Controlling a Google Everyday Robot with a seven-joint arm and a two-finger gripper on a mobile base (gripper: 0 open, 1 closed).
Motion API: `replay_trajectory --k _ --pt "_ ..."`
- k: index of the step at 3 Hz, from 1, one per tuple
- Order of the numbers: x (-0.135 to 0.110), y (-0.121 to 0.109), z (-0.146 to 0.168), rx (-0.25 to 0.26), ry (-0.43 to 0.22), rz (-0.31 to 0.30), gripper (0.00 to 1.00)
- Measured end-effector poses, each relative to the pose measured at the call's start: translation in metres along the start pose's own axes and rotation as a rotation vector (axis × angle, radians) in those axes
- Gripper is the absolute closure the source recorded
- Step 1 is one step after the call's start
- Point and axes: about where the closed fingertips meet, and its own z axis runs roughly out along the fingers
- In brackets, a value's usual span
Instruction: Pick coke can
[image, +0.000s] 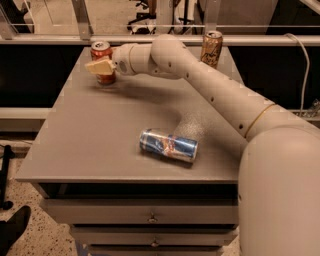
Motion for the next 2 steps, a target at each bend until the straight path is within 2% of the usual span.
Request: replay_trajectory --k 1,2 --pt "-0.012 0.004 -0.034 0.005 -0.052 -0.008 0.99" --pt "-0.033 0.007 -0.088 0.012 -0.151 -0.030 1.00"
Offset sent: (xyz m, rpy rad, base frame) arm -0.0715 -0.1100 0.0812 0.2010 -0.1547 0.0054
